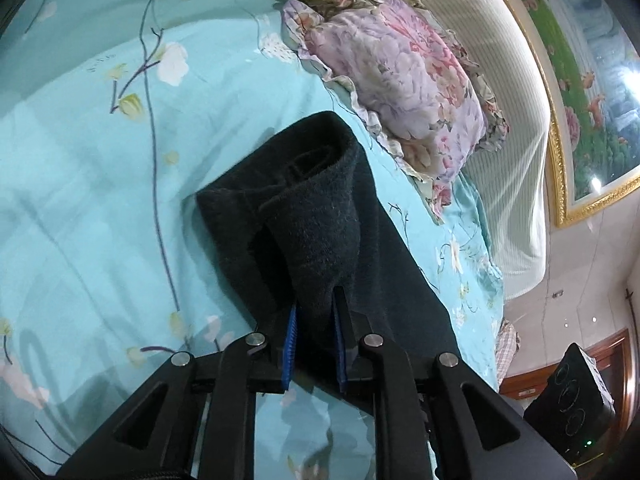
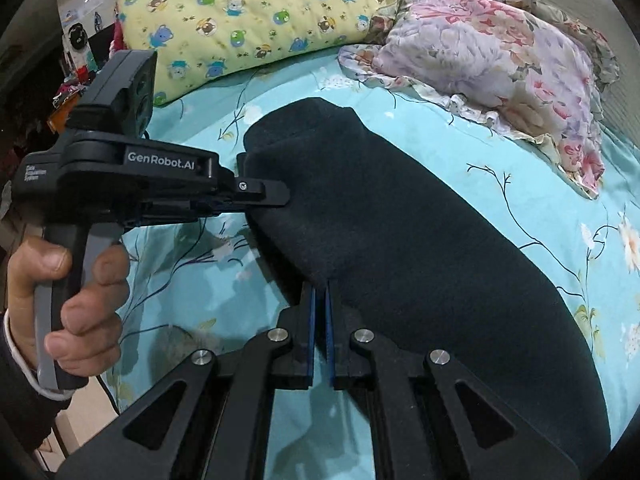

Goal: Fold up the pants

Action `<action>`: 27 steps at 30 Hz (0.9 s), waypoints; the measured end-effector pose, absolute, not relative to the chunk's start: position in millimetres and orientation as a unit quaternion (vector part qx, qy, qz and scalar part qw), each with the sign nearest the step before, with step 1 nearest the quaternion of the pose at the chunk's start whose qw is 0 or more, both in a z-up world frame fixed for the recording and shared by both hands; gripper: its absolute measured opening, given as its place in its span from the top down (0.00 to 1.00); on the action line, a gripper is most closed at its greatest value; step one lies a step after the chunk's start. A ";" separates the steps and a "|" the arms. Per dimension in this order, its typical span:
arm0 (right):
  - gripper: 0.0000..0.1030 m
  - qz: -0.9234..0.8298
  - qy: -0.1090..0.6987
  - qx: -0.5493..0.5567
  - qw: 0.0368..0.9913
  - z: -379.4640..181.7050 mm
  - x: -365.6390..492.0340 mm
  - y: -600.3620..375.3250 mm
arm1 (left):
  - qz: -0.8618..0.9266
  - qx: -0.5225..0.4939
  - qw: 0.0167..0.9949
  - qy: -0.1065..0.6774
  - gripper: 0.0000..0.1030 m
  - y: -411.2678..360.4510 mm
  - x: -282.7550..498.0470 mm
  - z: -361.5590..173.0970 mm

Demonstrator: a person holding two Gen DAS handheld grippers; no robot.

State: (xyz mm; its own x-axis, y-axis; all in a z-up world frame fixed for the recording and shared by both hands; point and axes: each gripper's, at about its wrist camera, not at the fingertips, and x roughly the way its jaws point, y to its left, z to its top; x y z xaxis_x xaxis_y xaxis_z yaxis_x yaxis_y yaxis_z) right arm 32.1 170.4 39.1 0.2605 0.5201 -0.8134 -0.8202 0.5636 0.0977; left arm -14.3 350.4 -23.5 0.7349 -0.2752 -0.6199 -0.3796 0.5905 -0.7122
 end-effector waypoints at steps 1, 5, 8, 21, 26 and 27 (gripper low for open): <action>0.95 0.433 0.428 -0.177 0.773 38.1 31.8 170.8 | 0.037 -0.448 0.817 0.362 0.83 350.3 -15.2 -23.1; 0.94 0.436 0.437 -0.159 0.771 32.1 32.5 170.6 | 0.065 -0.432 0.824 0.360 0.82 348.3 -21.1 -20.6; 0.94 0.440 0.447 -0.120 0.769 26.3 37.8 165.8 | 0.087 -0.418 0.831 0.357 0.75 344.7 -25.3 -13.9; 0.77 0.445 0.467 -0.039 0.764 40.3 36.0 134.4 | 0.151 -0.420 0.824 0.349 0.31 350.3 -45.9 -1.6; 0.52 0.422 0.444 0.000 0.790 64.0 36.7 81.8 | 0.141 -0.441 0.812 0.356 0.31 352.2 -42.1 -7.3; 0.52 0.414 0.443 0.011 0.795 66.7 38.9 68.9 | 0.144 -0.438 0.812 0.358 0.31 350.6 -41.2 -7.3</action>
State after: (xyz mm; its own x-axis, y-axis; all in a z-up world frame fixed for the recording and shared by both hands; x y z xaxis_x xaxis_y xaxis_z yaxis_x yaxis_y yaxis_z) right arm 38.9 68.9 66.7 0.2645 0.6671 -0.6964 -0.6482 0.6576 0.3838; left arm -41.2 350.6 -7.3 0.7018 -0.0806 -0.7078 -0.5470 0.5754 -0.6080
